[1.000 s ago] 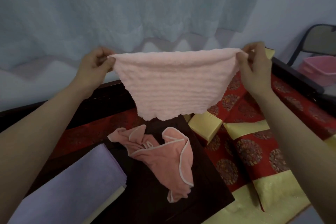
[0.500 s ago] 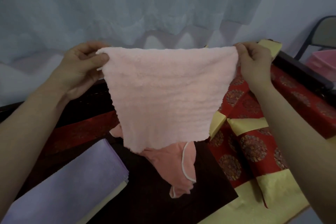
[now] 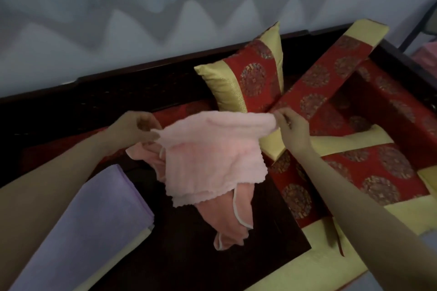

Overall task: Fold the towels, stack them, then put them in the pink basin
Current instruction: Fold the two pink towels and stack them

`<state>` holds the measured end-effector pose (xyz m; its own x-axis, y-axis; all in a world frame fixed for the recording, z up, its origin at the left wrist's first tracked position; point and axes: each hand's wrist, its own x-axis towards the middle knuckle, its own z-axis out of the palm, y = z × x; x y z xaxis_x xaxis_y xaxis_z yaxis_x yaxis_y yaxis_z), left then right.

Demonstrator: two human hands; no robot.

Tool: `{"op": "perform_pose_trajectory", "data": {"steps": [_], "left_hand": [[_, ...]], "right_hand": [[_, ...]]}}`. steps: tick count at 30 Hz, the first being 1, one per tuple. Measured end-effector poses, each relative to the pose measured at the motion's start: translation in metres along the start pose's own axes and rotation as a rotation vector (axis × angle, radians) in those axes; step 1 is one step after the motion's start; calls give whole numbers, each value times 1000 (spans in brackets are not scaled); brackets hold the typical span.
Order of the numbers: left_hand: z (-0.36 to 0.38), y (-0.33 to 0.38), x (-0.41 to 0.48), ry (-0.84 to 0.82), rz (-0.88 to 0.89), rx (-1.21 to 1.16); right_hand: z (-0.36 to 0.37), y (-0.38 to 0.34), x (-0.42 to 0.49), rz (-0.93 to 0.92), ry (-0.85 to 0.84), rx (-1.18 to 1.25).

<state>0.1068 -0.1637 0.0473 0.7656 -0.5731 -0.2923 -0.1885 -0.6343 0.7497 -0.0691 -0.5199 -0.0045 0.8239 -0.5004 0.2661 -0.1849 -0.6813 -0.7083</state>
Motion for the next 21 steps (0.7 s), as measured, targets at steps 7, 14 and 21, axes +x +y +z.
{"op": "perform_pose_trajectory", "data": {"steps": [7,14,21], "left_hand": [[46,-31,-9,-460,37,281],[68,-57,6,-542,-235,137],[104,-71,17,46,-473,-272]], "right_hand": [[18,56,-58,104,-200,50],[29,71,-62,534,-278,256],[70,67,-34,646,-459,50]]}}
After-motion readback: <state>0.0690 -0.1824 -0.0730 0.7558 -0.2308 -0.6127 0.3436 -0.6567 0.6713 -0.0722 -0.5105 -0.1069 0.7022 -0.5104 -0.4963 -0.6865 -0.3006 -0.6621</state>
